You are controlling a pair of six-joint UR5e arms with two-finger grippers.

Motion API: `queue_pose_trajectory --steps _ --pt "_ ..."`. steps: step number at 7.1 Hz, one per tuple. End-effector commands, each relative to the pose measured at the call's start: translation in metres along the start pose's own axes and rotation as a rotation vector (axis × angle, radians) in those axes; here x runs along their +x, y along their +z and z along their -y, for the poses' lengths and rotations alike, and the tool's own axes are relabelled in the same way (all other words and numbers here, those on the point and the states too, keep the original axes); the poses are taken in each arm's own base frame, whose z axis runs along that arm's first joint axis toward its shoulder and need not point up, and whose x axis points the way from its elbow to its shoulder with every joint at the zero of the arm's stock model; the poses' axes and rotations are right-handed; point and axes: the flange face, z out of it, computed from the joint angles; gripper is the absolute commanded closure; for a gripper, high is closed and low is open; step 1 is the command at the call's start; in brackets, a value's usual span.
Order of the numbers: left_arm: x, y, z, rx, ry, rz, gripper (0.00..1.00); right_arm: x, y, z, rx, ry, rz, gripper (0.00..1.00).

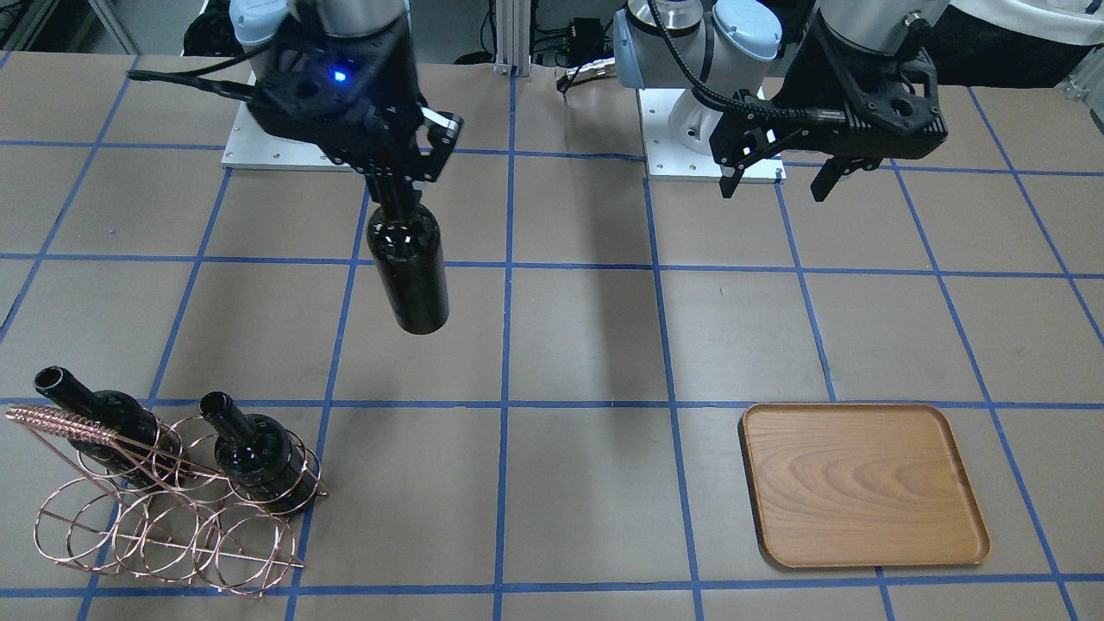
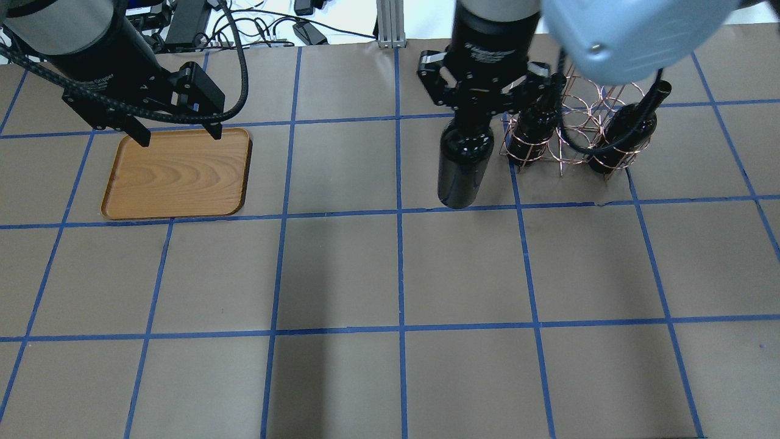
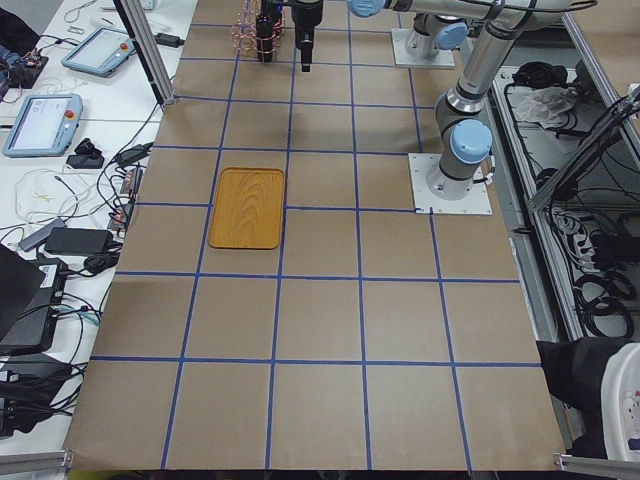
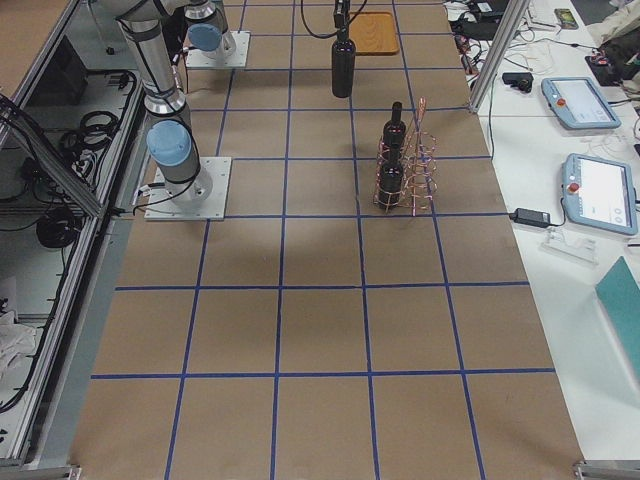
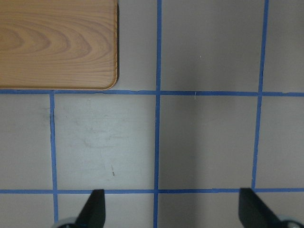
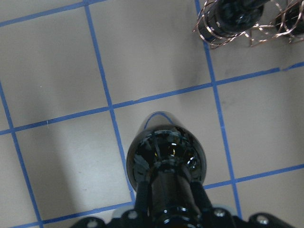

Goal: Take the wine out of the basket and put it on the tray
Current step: 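Lift the bottle out of the rack with the right gripper, then carry the bottle toward the tray and stand it on the table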

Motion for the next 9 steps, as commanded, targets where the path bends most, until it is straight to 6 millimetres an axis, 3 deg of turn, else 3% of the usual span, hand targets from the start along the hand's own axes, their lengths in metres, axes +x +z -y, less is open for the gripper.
queue_pose_trajectory --steps 1,3,5,6,7,9 --pt "-0.003 0.000 0.000 -0.001 -0.001 0.016 0.00 -0.066 0.046 -0.022 -0.025 0.030 -0.010 0.89" --pt "-0.005 0.000 0.001 -0.001 -0.002 0.016 0.00 -0.121 0.088 -0.046 -0.022 0.021 -0.012 0.89" --pt "-0.007 0.001 0.002 -0.001 -0.002 0.016 0.00 -0.130 0.117 -0.047 -0.049 0.081 -0.022 0.89" --pt "-0.017 -0.002 0.005 0.008 -0.014 0.011 0.00 -0.129 0.143 -0.060 -0.062 0.089 -0.041 0.89" --pt "-0.031 -0.004 0.009 0.012 -0.038 0.005 0.00 -0.134 0.147 -0.076 -0.033 0.070 -0.010 0.89" --pt "-0.031 -0.004 0.009 0.012 -0.039 0.004 0.00 -0.132 0.136 -0.085 -0.020 0.064 0.004 0.89"
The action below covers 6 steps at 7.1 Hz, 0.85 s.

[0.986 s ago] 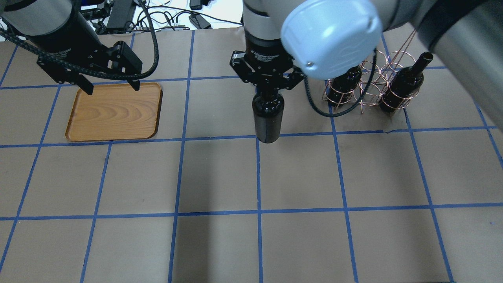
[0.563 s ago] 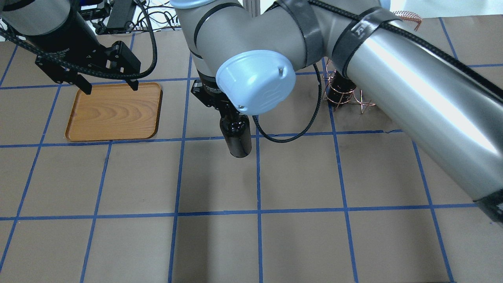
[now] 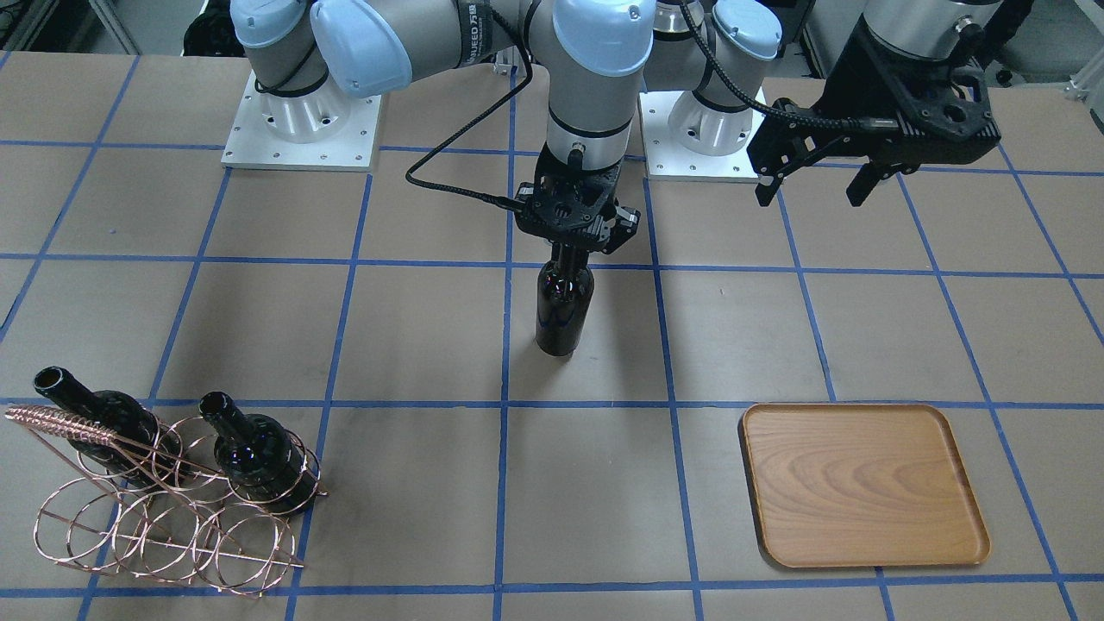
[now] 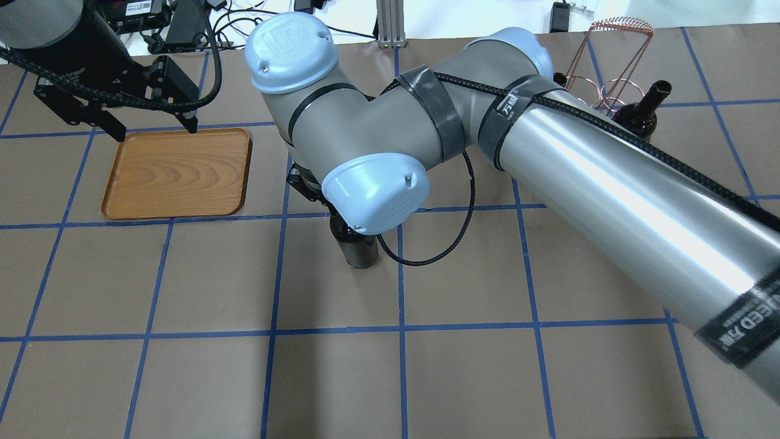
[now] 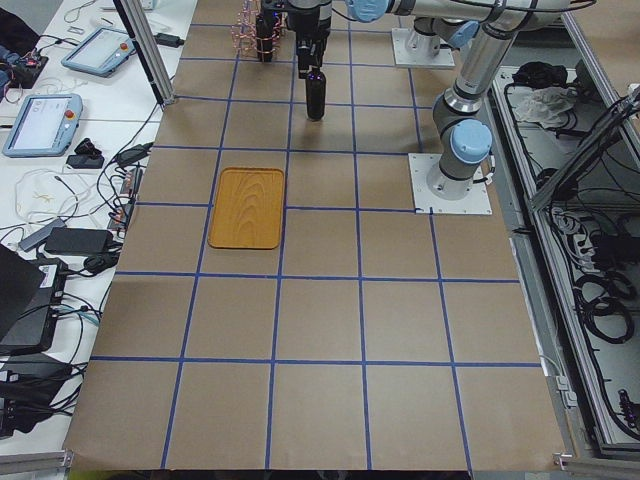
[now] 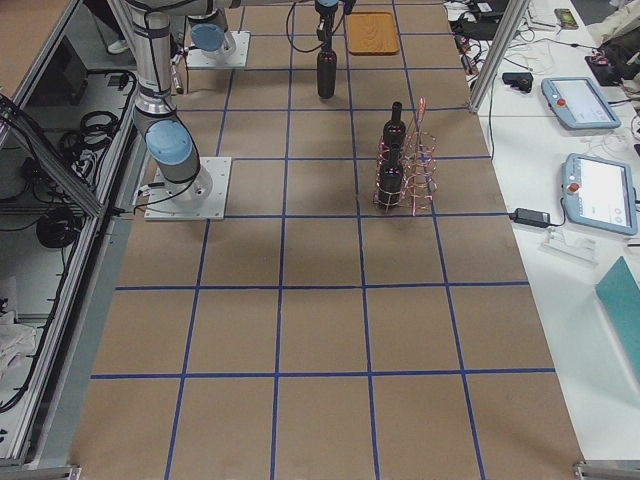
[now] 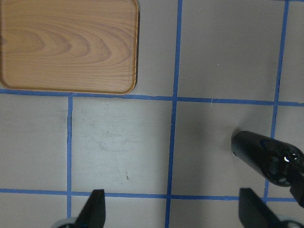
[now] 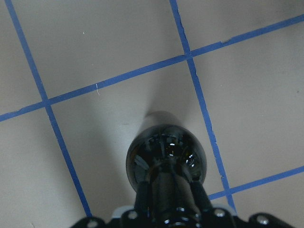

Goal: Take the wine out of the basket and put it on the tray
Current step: 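Carry the bottle toward the tray and stand it on the table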

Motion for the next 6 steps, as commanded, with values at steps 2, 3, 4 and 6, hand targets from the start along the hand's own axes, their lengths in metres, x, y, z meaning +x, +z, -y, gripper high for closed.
queue_pose_trajectory --steps 2,3,4,6 --pt "0.001 0.001 0.000 -0.001 -0.001 -0.010 0.00 -0.005 0.000 -0.022 0.003 -0.015 -0.014 0.83" --pt "0.001 0.001 0.000 -0.001 0.000 -0.008 0.00 -0.006 0.002 -0.026 0.001 -0.023 -0.022 0.80" --pt "0.001 0.000 -0.001 0.001 0.001 -0.010 0.00 -0.006 0.003 -0.027 -0.003 -0.025 -0.025 0.73" --pt "0.001 0.000 -0.001 0.001 0.001 -0.008 0.00 -0.006 0.006 -0.026 -0.002 -0.037 -0.028 0.27"
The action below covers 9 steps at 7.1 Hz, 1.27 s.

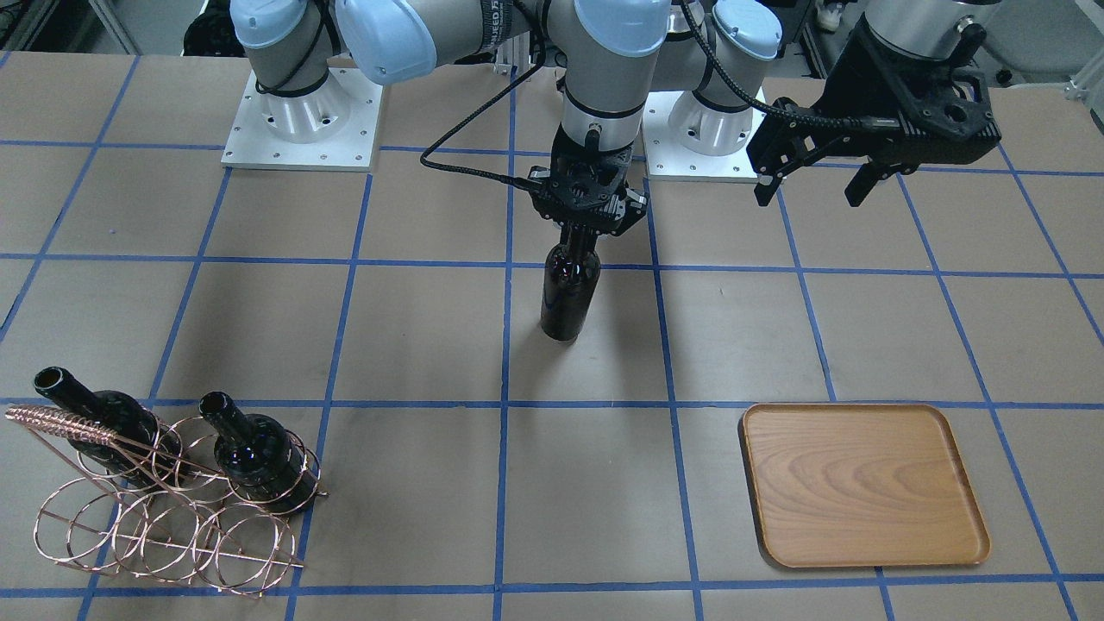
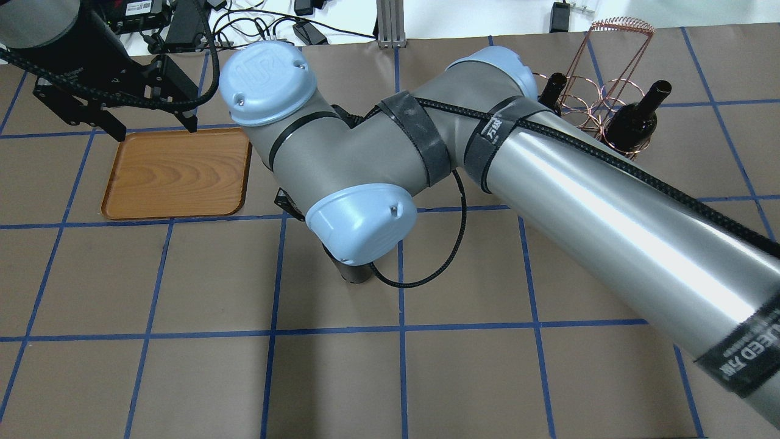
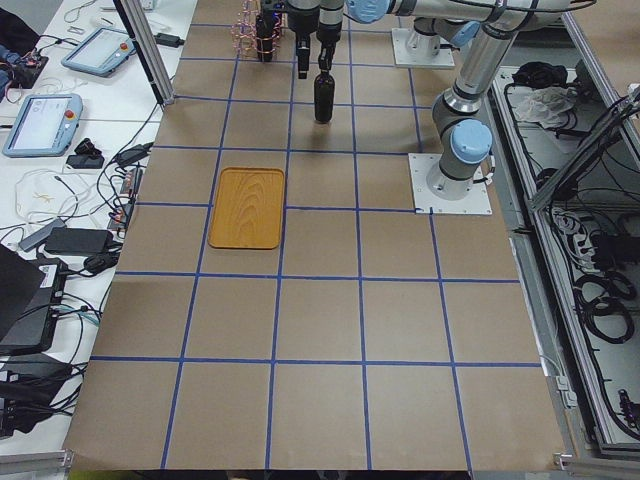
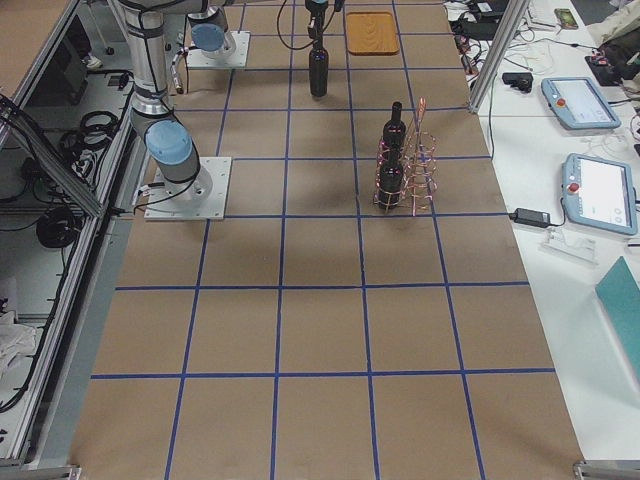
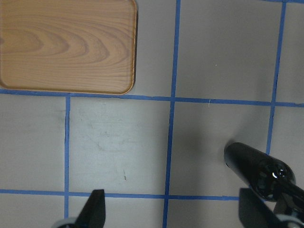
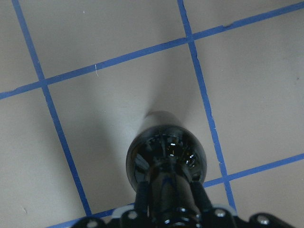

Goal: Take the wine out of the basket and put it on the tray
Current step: 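Carry the bottle toward the tray and stand it on the table, then open the right gripper and withdraw it while the left gripper moves toward the bottle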

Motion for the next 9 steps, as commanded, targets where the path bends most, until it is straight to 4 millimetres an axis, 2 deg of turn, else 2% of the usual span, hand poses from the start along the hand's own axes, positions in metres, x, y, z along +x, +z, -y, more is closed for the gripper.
queue_pose_trajectory --steps 1,2,3,4,5,6,7,8,9 --pt "0.001 0.001 0.000 -0.001 0.002 0.000 0.00 0.000 0.001 0.000 0.007 -0.013 0.003 0.09" --pt "0.000 0.000 -0.001 0.000 -0.001 0.000 0.00 0.001 -0.003 0.007 0.014 -0.042 0.016 0.03" --pt "0.001 0.000 -0.001 0.000 -0.005 0.000 0.00 0.010 -0.018 0.025 0.037 -0.090 0.034 0.01" --pt "0.002 0.001 -0.001 -0.001 -0.015 -0.003 0.00 0.043 -0.045 0.060 0.089 -0.134 0.041 0.00" --pt "0.004 0.005 0.000 -0.011 -0.039 -0.005 0.00 0.090 -0.070 0.102 0.114 -0.154 0.055 0.00" --pt "0.011 0.014 0.003 -0.025 -0.071 -0.023 0.00 0.143 -0.091 0.129 0.103 -0.169 0.036 0.00" --pt "0.043 0.021 -0.002 -0.034 -0.080 -0.021 0.00 0.184 -0.114 0.144 0.119 -0.197 0.030 0.00" --pt "0.082 0.030 -0.007 -0.031 -0.058 -0.022 0.00 0.210 -0.135 0.136 0.110 -0.199 0.016 0.00" --pt "0.106 0.050 -0.004 -0.042 -0.069 -0.024 0.00 0.228 -0.155 0.120 0.106 -0.272 -0.002 0.00"
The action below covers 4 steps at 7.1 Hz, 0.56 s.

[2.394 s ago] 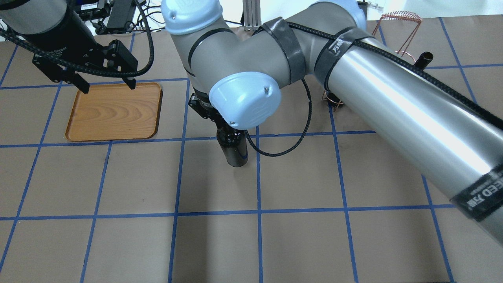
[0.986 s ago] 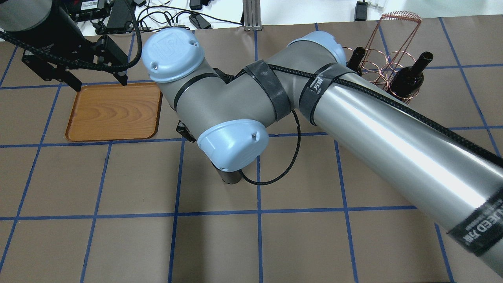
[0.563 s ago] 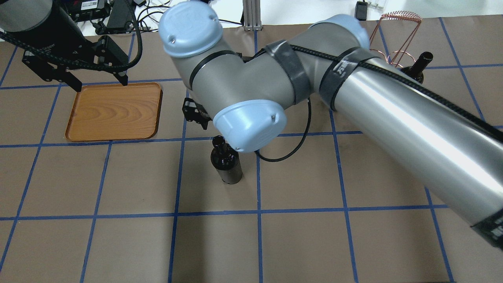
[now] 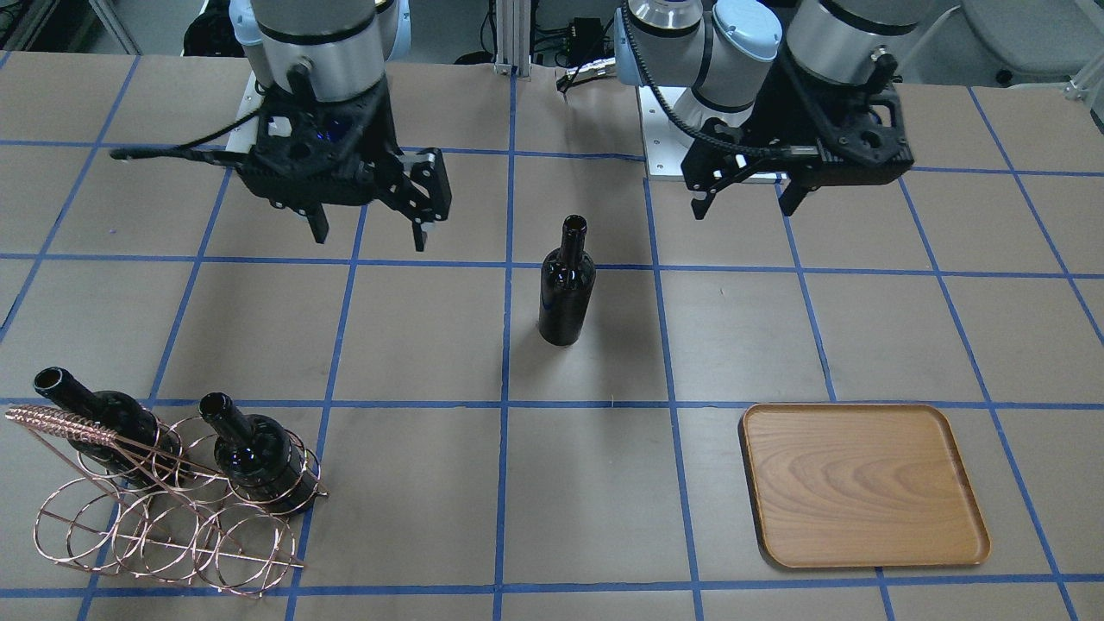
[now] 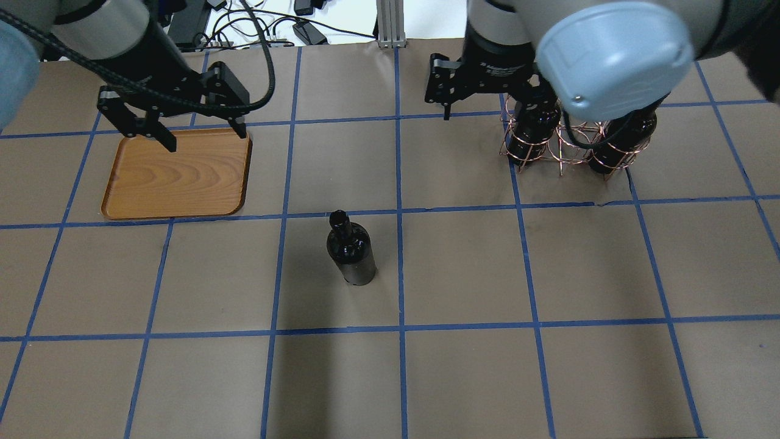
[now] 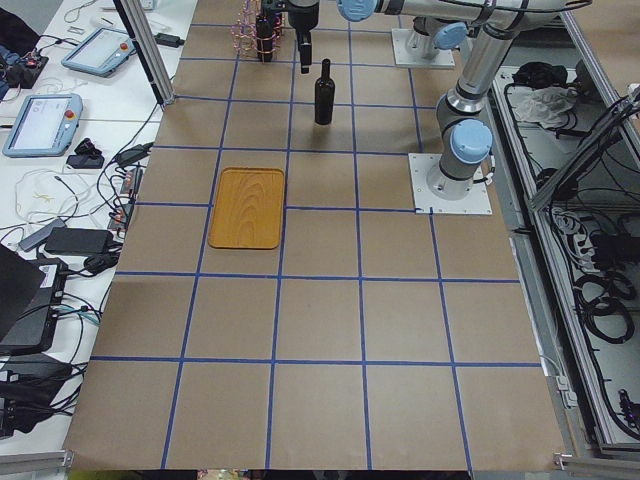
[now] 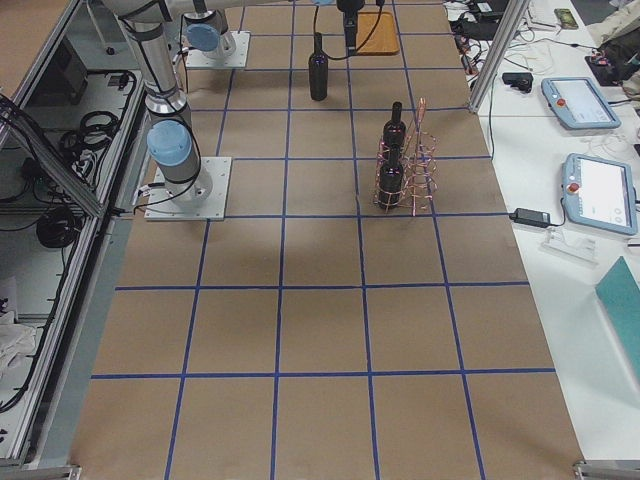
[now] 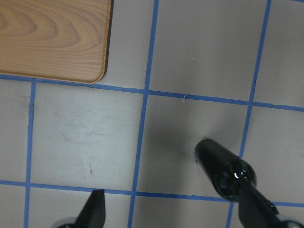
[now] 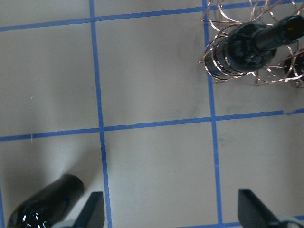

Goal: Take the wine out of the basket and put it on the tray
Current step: 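Open the right gripper and withdraw it while the left gripper moves toward the bottle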

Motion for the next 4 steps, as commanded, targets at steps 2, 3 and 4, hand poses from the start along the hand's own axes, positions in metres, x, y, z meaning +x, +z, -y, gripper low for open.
queue_pose_trajectory --steps 2,3,4 --pt "0.096 0.083 -0.034 -0.029 0.005 0.010 0.00 0.053 -0.039 -0.011 0.025 -0.080 -0.020 0.00" --pt "0.105 0.104 -0.032 -0.007 0.004 -0.004 0.00 0.073 -0.038 -0.004 0.019 -0.038 -0.017 0.00" --pt "0.110 0.115 -0.036 -0.028 0.021 0.001 0.00 0.084 -0.033 0.003 0.013 -0.011 -0.009 0.00"
